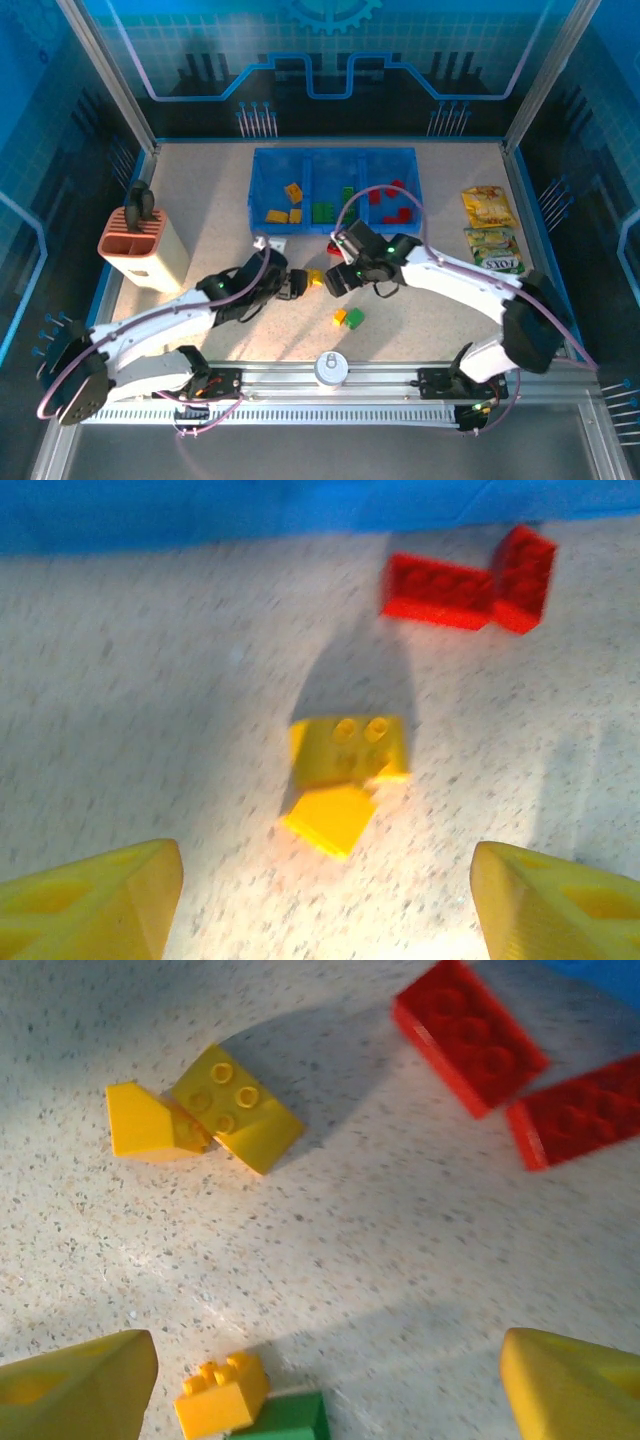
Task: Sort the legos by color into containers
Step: Pick up the lego from the center of the table.
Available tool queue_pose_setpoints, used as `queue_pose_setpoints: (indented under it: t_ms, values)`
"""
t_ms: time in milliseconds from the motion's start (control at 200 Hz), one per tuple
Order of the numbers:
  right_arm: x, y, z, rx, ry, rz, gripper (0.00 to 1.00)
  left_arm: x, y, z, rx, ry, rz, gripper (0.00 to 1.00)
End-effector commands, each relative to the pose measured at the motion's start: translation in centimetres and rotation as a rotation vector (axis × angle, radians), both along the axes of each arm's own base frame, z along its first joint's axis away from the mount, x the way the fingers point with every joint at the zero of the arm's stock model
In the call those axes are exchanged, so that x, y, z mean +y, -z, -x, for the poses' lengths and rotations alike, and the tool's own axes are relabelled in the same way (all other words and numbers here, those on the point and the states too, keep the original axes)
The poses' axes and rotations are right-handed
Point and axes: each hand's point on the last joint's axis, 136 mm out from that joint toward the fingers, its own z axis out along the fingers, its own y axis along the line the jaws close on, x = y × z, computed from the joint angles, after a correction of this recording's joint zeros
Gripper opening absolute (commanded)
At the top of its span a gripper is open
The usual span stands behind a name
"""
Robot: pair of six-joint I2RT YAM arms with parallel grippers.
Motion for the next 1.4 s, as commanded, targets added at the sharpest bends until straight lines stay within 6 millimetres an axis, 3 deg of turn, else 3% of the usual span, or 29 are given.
queue_pose_setpoints:
  t_ms: [0, 150, 375, 815, 1211, 1311, 1396]
  values:
    - [3.4, 0.5, -1.0, 0.009, -0.112, -0.015, 0.85, 1.6, 0.4, 1.0, 0.024, -0.14, 0.133, 0.74]
    - [6.1, 2.2, -2.3, 0.049, -0.221, 0.046, 0.83, 2.6, 2.1, 3.2, 0.088, -0.172, 0.186, 0.72]
    - [6.5, 5.1, -3.1, 0.093, -0.317, 0.165, 0.81, 4.7, 1.2, 4.4, 0.047, -0.2, 0.184, 0.72]
    - [6.0, 6.8, -2.9, 0.133, -0.379, 0.237, 0.8, 3.9, 1.3, 3.9, 0.05, -0.181, 0.182, 0.71]
    - [7.6, 7.6, -3.5, 0.145, -0.404, 0.22, 0.79, 3.8, 1.0, 3.4, 0.04, -0.183, 0.164, 0.71]
    - [7.9, 7.9, -3.5, 0.154, -0.404, 0.218, 0.76, 3.8, 1.1, 3.4, 0.039, -0.181, 0.156, 0.71]
    - [8.1, 8.2, -3.3, 0.165, -0.404, 0.205, 0.67, 3.9, 1.2, 3.3, 0.037, -0.182, 0.147, 0.71]
